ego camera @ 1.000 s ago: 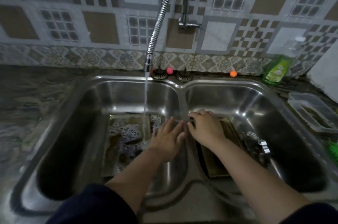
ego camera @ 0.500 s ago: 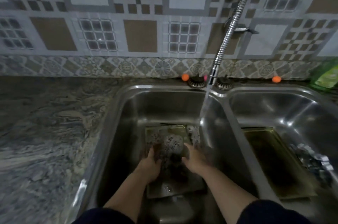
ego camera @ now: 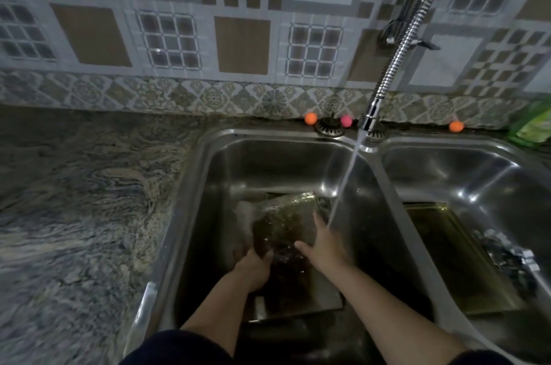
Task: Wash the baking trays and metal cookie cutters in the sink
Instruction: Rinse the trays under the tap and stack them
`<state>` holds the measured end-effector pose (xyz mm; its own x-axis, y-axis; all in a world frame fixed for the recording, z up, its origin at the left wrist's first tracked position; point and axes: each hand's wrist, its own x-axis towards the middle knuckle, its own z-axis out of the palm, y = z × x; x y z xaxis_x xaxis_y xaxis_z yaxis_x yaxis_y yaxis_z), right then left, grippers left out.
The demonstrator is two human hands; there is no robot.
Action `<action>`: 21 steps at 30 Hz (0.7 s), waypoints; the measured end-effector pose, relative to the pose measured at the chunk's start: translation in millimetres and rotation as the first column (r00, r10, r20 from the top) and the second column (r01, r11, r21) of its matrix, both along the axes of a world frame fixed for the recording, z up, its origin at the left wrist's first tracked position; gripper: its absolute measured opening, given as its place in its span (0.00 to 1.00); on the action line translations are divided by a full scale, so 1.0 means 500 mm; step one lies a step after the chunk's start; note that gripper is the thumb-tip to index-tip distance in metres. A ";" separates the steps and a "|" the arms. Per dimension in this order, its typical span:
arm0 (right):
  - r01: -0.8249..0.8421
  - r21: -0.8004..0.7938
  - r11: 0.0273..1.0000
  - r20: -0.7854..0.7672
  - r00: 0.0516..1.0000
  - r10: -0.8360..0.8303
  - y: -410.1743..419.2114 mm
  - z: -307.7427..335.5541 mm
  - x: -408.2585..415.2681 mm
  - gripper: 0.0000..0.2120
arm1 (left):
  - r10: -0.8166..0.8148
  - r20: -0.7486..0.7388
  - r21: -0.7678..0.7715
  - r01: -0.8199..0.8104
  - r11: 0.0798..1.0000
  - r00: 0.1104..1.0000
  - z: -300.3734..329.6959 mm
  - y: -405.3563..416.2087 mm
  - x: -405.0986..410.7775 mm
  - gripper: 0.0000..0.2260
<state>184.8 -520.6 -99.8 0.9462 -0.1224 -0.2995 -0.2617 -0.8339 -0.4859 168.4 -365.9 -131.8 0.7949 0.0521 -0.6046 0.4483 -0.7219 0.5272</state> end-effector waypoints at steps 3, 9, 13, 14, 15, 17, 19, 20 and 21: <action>-0.042 -0.045 0.998 0.088 0.995 0.046 -0.016 0.047 -0.021 0.39 | 0.050 0.014 -0.039 -0.049 0.998 0.999 0.015 -0.019 -0.018 0.29; -0.128 -0.083 0.988 0.330 0.932 0.149 -0.083 0.121 -0.046 0.39 | 0.183 0.179 -0.316 -0.120 0.941 0.967 0.071 -0.068 -0.030 0.40; -0.167 0.088 0.982 0.459 0.882 0.109 -0.134 0.132 -0.052 0.41 | 0.298 0.450 -0.493 -0.043 0.869 0.842 0.091 -0.064 -0.041 0.36; -0.164 0.134 0.977 0.466 0.881 0.084 -0.143 0.135 -0.052 0.43 | 0.312 0.501 -0.512 -0.014 0.859 0.808 0.099 -0.062 -0.044 0.32; -0.158 0.165 0.974 0.451 0.890 0.068 -0.151 0.135 -0.050 0.44 | 0.324 0.545 -0.519 0.007 0.855 0.773 0.112 -0.061 -0.049 0.30; -0.151 0.216 0.965 0.360 0.931 0.065 -0.159 0.139 -0.047 0.50 | 0.354 0.629 -0.515 0.030 0.857 0.692 0.134 -0.064 -0.054 0.31; -0.147 0.278 0.949 0.237 0.968 0.080 -0.156 0.148 -0.040 0.53 | 0.365 0.690 -0.504 0.054 0.862 0.625 0.152 -0.071 -0.058 0.31; -0.143 0.291 0.946 0.189 0.978 0.089 -0.152 0.152 -0.035 0.53 | 0.376 0.705 -0.508 0.059 0.859 0.601 0.159 -0.076 -0.060 0.31; -0.139 0.283 0.949 0.157 0.983 0.098 -0.144 0.157 -0.029 0.53 | 0.387 0.720 -0.507 0.056 0.860 0.576 0.167 -0.081 -0.061 0.30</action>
